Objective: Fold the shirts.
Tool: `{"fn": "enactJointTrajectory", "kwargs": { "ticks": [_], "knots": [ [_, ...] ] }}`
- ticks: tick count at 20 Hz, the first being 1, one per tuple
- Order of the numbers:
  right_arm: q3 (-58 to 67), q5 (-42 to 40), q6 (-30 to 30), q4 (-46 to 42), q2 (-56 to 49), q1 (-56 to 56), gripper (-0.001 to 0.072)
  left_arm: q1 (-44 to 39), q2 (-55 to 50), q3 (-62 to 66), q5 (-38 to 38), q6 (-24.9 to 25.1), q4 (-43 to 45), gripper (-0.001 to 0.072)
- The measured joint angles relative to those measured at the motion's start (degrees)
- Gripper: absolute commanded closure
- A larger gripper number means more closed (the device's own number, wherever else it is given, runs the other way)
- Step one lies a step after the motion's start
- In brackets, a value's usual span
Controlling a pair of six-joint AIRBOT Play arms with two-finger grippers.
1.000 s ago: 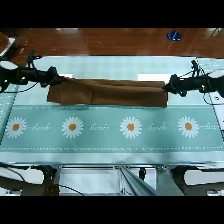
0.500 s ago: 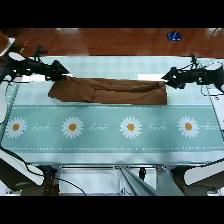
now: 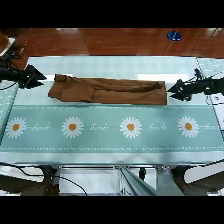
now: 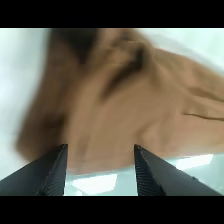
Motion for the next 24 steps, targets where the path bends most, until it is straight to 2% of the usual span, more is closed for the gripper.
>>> {"fn": "enactJointTrajectory", "kwargs": {
  "ticks": [2, 3, 4, 5, 6, 7, 8, 9, 12, 15, 17, 21, 24],
  "knots": [
    [-0.5, -0.6, -0.6, 1.9, -0.9, 2.1, 0.0302, -2.0, 4.4, -5.8, 4.9, 3.3, -3.6, 0.0201],
    [-0.7, -1.6, -1.0, 3.0, -1.3, 3.5, 0.0339, -3.4, 6.2, -8.2, 6.7, 4.9, -5.2, 0.0201],
    [-0.9, -2.0, -1.2, 3.6, -1.7, 4.6, 0.0473, -5.0, 7.3, -10.0, 8.3, 6.0, -6.1, 0.0201],
    [-0.9, -2.7, -1.4, 3.7, -2.0, 5.7, 0.0651, -6.7, 8.0, -11.1, 9.2, 6.9, -7.2, 0.0201],
    [-0.7, -3.0, -1.4, 4.3, -2.2, 6.5, 0.0685, -8.4, 8.5, -12.0, 9.9, 7.5, -7.8, 0.0209],
    [-0.3, -2.8, -1.8, 3.8, -2.0, 7.1, 0.0685, -10.1, 8.8, -12.7, 10.7, 8.0, -8.2, 0.0357],
    [-0.2, -2.5, -2.3, 3.5, -1.5, 7.4, 0.0685, -11.9, 9.0, -13.1, 11.4, 8.3, -8.7, 0.0617],
    [0.0, -1.1, -2.7, 2.7, -0.2, 7.3, 0.0685, -13.4, 9.0, -13.4, 11.7, 8.7, -9.0, 0.0690],
    [-1.2, 1.9, -3.3, -0.7, 7.4, 6.6, 0.0685, -18.6, 9.1, -13.9, 13.0, 9.8, -9.5, 0.0691],
    [-8.2, 3.4, -3.6, -5.4, 20.8, 5.3, 0.0685, -26.7, 9.1, -14.2, 14.1, 13.1, -9.6, 0.0692],
    [-14.6, 3.7, -3.7, -6.9, 31.4, 4.8, 0.0685, -33.4, 9.1, -14.2, 18.3, 13.6, -9.6, 0.0692],
    [-24.8, 5.5, -1.3, -8.3, 51.6, 4.4, 0.0685, -46.8, 6.2, -11.9, 28.5, 7.7, -7.6, 0.0692],
    [-28.0, 7.8, 1.5, -8.5, 62.8, 4.4, 0.0685, -55.4, -0.2, -5.7, 30.1, 0.2, -2.4, 0.0692]
  ]
}}
